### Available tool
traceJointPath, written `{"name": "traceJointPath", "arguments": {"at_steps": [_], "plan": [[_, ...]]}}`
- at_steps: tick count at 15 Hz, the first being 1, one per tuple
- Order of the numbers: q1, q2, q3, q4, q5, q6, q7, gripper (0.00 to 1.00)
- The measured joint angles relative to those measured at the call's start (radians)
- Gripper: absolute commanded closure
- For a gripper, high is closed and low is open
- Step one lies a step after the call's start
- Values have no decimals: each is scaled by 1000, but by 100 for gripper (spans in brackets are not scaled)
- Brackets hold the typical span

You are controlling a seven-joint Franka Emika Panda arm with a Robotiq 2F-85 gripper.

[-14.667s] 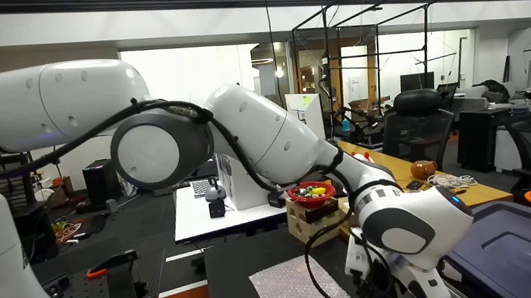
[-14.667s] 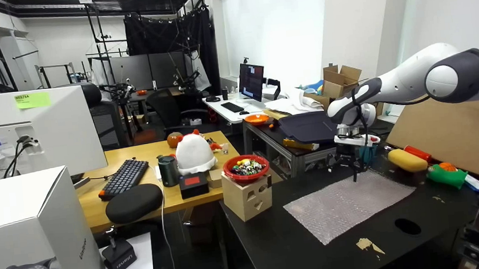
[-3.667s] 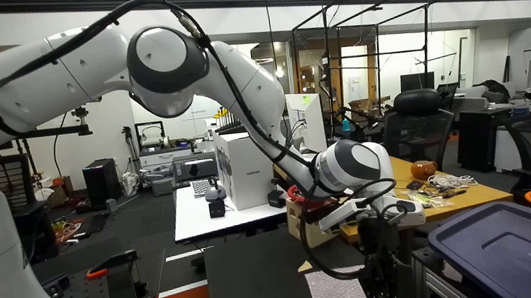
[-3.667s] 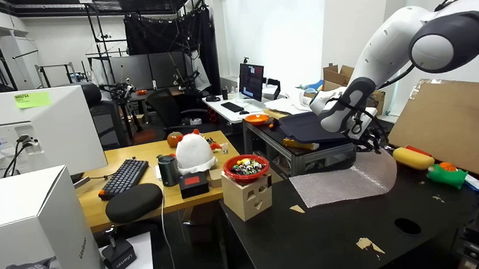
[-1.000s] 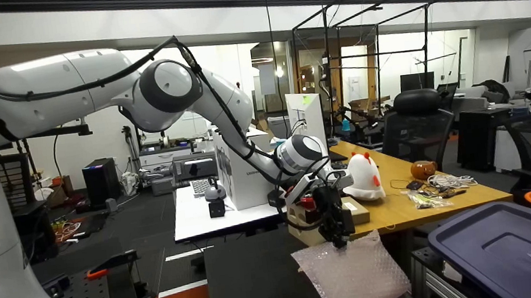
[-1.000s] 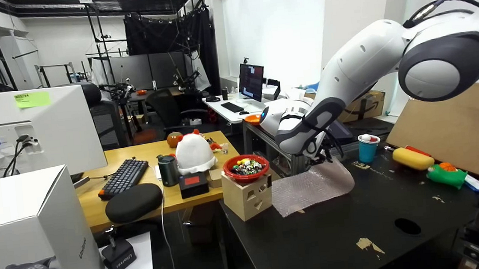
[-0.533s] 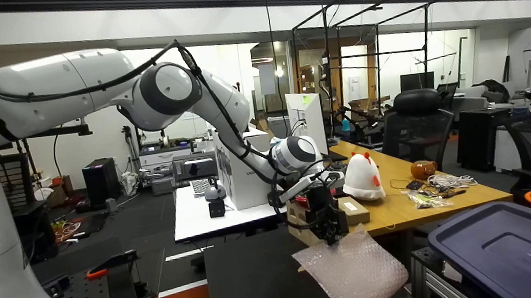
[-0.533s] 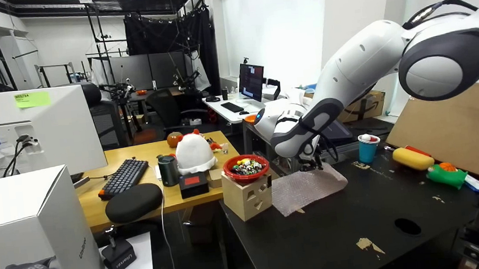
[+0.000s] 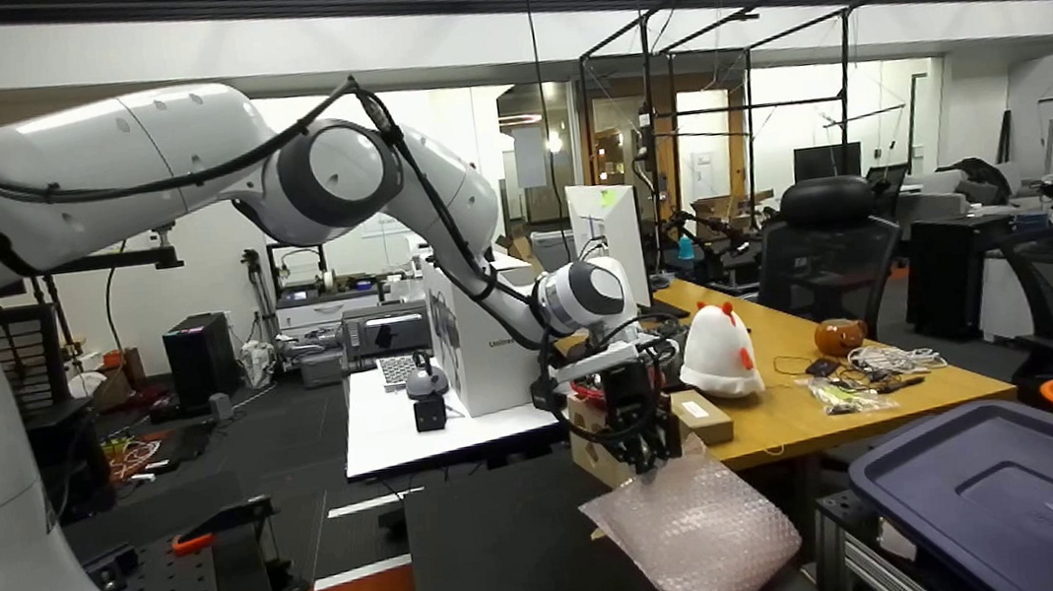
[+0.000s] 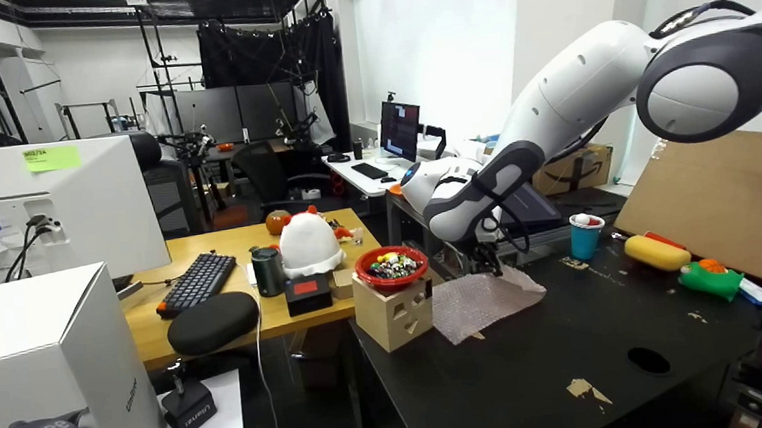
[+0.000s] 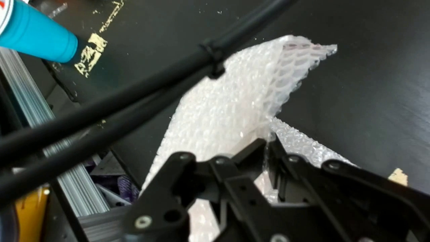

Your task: Fold the plastic sheet in half on the table.

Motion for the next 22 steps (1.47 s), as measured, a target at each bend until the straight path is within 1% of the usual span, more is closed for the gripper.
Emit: {"name": "traceJointPath", "arguments": {"at_steps": [3,5,8,12,13,17,22], "plan": [[-32,-24,51,0,22,-9,-130,99],[-51,-39,78,1,45,-26,-185,99],[-72,-51,108,2,79,-49,-231,99],[-89,-54,139,3,103,-64,-249,99],[-91,-54,143,6,113,-70,-231,99],[-100,-53,146,45,193,-88,-93,99],[-137,-45,147,119,301,-87,68,99]]}}
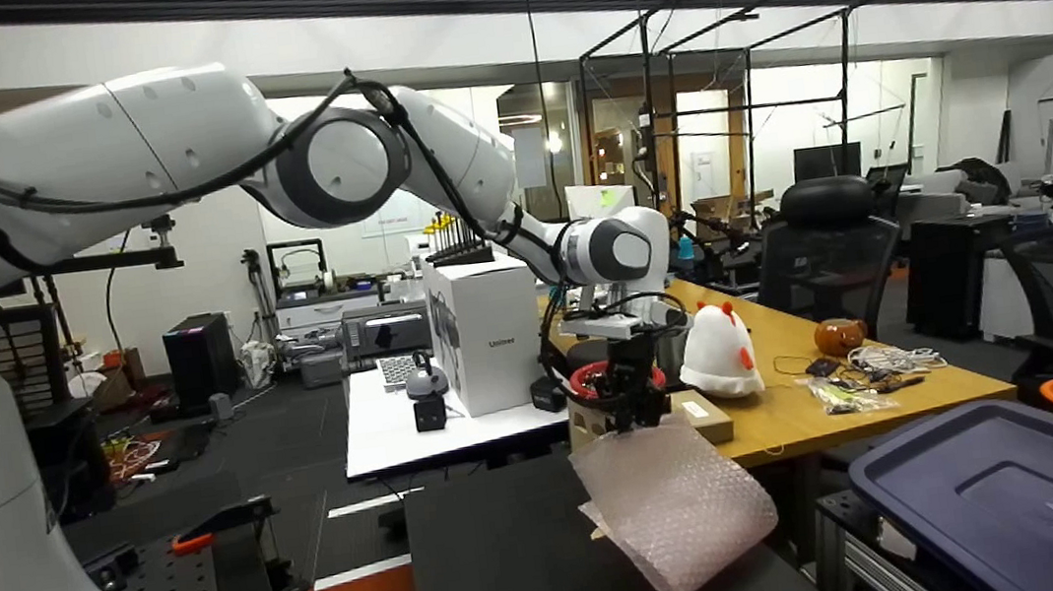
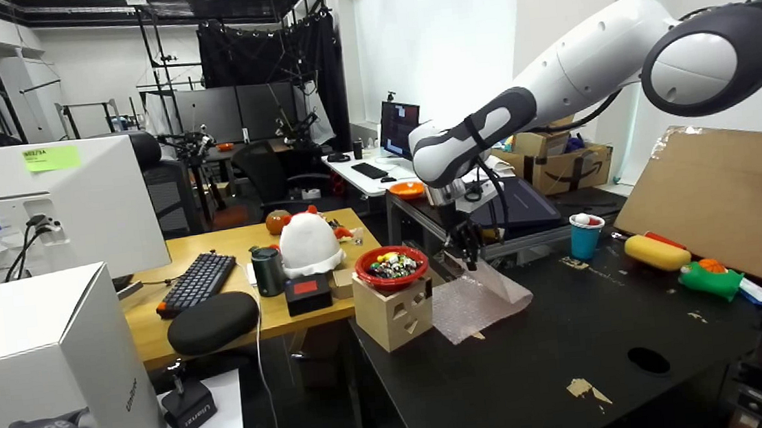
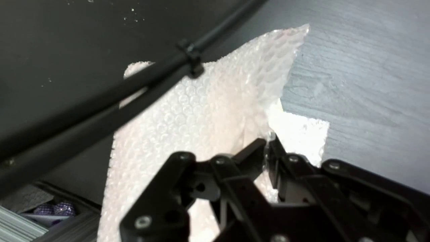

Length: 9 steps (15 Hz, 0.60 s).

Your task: Fold the plastic sheet in half on the table.

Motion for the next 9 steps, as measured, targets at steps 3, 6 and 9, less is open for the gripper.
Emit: {"name": "traceJointPath", "arguments": {"at_steps": [3,6,9], "plan": [[-22,16,0,31,52,7,78,99],[-24,44,1,63,77,8,152,99],[-18,90,11,110,89,8,205,99]]}}
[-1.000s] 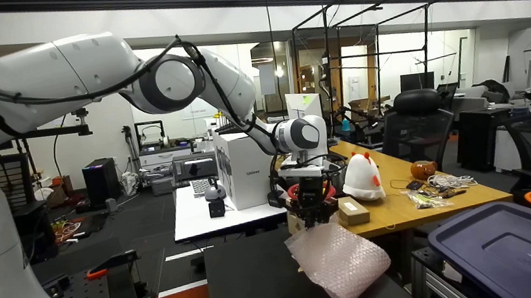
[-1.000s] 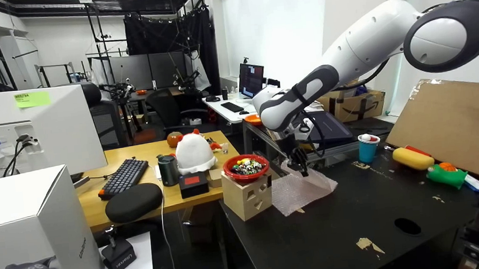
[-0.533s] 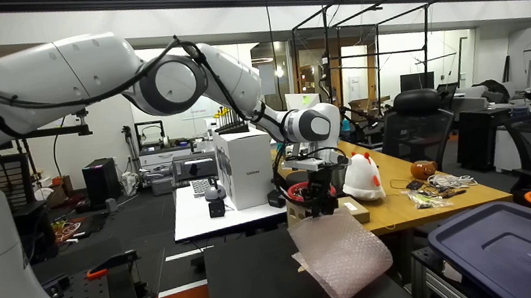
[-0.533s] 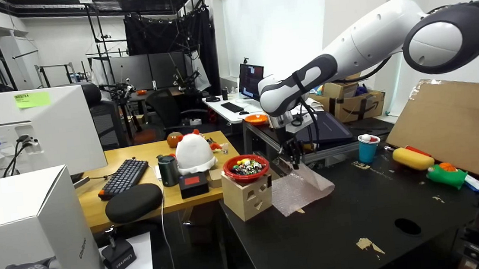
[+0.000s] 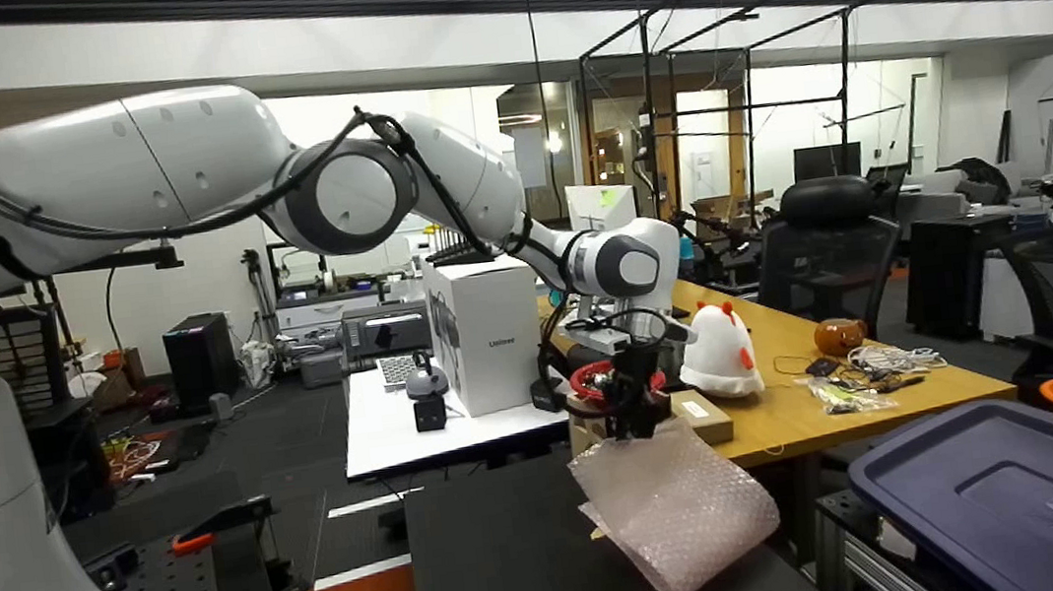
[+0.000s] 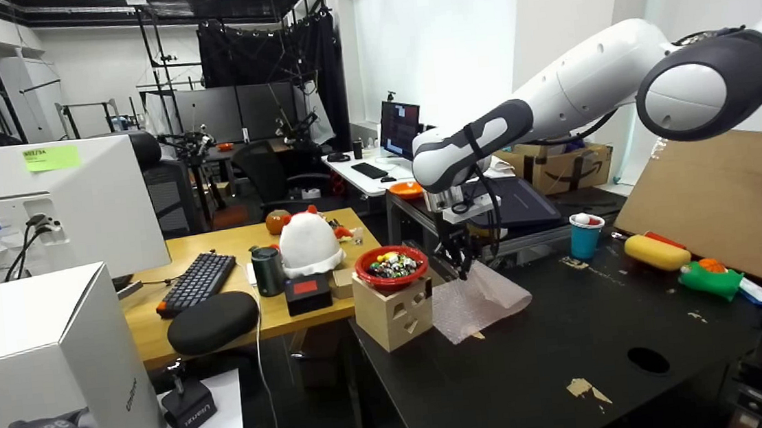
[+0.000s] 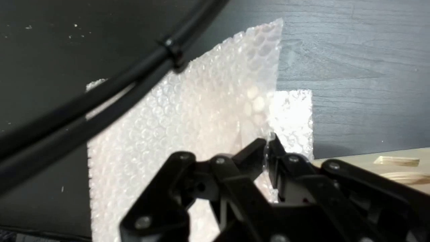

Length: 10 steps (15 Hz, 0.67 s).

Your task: Fold the plastic sheet in half on the table.

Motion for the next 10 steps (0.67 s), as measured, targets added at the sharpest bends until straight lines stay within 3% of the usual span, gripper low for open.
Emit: {"name": "traceJointPath", "arguments": {"at_steps": [10], "plan": [[-32,81,43,148,61,1,14,99]]}}
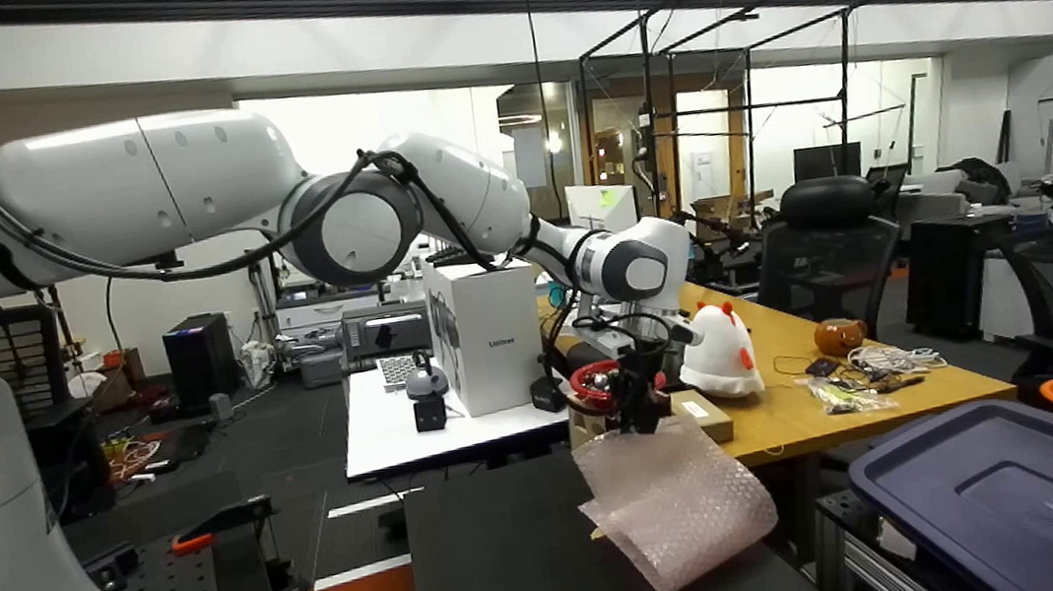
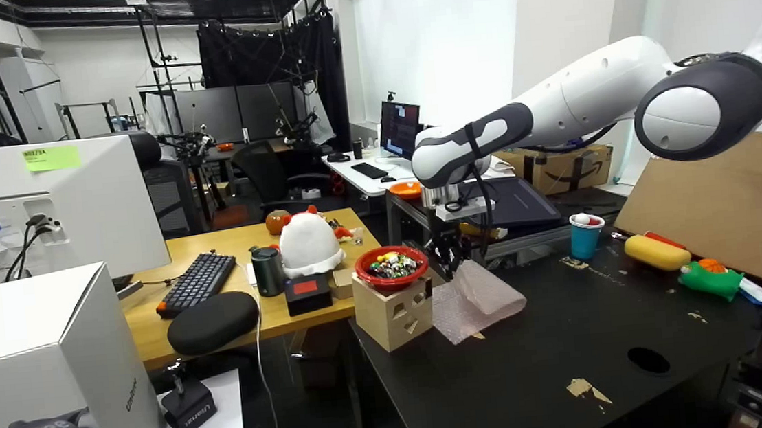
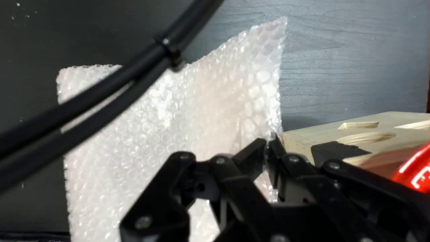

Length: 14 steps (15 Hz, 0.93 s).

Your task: Fold the plastic sheet in half on the table.

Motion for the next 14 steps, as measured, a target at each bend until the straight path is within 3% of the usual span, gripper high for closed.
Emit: {"name": "traceJointPath", "arguments": {"at_steps": [8,9,10,14], "plan": [[-18,43,16,50,15,10,0,99],[-19,50,16,56,15,11,0,70],[-20,55,16,60,15,11,0,69],[-22,68,16,70,15,12,-1,39]]}}
